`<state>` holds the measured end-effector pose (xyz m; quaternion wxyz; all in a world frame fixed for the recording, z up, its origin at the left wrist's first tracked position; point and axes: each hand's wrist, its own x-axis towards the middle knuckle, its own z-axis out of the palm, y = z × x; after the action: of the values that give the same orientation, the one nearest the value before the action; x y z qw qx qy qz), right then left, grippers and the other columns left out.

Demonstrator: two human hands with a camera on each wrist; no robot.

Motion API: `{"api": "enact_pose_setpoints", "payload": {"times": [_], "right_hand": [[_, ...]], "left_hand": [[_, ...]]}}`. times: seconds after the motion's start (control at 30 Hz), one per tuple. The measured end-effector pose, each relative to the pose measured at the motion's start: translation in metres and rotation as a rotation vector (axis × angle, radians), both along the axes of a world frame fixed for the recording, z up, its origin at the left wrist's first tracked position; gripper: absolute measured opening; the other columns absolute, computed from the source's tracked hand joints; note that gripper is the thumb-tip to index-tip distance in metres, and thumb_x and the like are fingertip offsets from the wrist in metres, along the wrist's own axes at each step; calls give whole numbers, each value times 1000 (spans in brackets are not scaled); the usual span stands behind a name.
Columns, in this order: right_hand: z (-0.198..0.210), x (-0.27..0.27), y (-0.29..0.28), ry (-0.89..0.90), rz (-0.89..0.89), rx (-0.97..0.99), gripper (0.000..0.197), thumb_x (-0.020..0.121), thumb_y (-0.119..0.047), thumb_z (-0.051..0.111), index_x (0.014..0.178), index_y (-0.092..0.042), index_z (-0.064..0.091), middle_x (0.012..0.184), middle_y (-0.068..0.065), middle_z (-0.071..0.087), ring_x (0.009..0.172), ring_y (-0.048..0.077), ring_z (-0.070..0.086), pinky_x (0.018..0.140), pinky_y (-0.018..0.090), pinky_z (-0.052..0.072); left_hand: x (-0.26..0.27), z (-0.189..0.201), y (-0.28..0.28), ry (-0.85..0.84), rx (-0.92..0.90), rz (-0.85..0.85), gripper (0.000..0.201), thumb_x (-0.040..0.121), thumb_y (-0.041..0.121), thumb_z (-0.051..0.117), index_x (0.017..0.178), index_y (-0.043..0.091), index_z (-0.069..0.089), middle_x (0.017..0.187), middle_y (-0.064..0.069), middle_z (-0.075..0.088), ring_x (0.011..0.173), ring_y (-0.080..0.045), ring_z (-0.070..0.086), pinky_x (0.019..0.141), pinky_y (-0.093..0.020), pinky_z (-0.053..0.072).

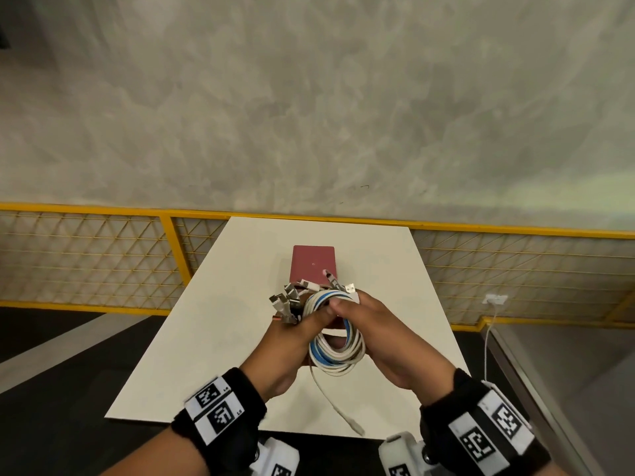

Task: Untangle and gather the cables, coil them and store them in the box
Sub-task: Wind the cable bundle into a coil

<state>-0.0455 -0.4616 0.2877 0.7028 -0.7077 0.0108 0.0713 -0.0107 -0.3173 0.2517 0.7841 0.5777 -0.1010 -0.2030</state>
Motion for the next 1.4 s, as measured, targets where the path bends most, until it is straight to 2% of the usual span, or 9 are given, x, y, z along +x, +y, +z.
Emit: {"api": "enact_pose_setpoints", "payload": {"times": [0.23,0.33,0.5,0.63,0.73,0.9,1.07,1.17,1.4], "right_hand": [[-13,-4,7,126,159,-189,55,96,-57,42,147,-39,33,145,-20,47,129,-3,46,99,21,38],[-10,-7,11,109,145,-265,37,97,-59,32,128,-69,14,139,-38,21,130,-9,27,104,18,23],[-13,3,20,43,38,-376,60,94,-64,28,150,-51,9,160,-17,-17,146,-1,-3,111,22,11],[-11,12,23,93,10,-271,76,85,-73,41,149,-53,6,164,-14,7,148,5,15,120,35,19],[-6,20,24,163,26,-146,89,69,-82,52,142,-65,4,156,-21,30,138,12,41,112,53,36],[5,17,25,175,-43,-98,39,72,-71,59,79,-87,24,109,-43,55,118,4,56,106,56,40],[0,20,26,107,-154,-90,60,87,-48,61,127,-58,17,101,-40,46,79,-28,53,71,8,44],[-7,20,24,72,-227,-75,102,67,-65,65,149,-47,8,152,-16,34,123,-3,46,95,20,37],[-41,-2,18,189,-356,-116,90,66,-89,42,145,-58,13,160,-11,21,144,17,30,114,49,30]], "left_hand": [[7,-19,17,263,-93,-168,37,85,27,68,117,8,70,114,-20,72,97,-30,71,88,-40,57],[5,-30,17,296,-164,-118,45,86,28,68,127,8,64,126,-22,66,110,-37,66,100,-50,51],[6,-36,7,275,-235,-17,47,86,27,66,130,9,61,131,-22,64,124,-37,60,106,-51,46],[14,-33,9,309,-315,-66,43,84,29,68,124,13,67,129,-19,65,122,-35,60,108,-54,43],[21,-27,13,327,-429,-174,49,69,29,84,114,12,72,111,-15,72,99,-29,71,86,-46,57],[27,-24,15,323,-542,-259,63,58,21,92,114,5,69,104,-18,74,92,-30,73,80,-45,59],[33,-32,13,342,-498,-171,61,60,20,90,116,8,68,108,-15,72,99,-28,70,92,-42,54],[36,-29,11,352,-482,-98,32,79,15,71,110,7,69,102,-14,73,94,-26,70,91,-41,54],[43,-25,8,356,-466,8,24,81,16,60,99,5,72,91,-12,74,82,-24,72,78,-39,59]]}}
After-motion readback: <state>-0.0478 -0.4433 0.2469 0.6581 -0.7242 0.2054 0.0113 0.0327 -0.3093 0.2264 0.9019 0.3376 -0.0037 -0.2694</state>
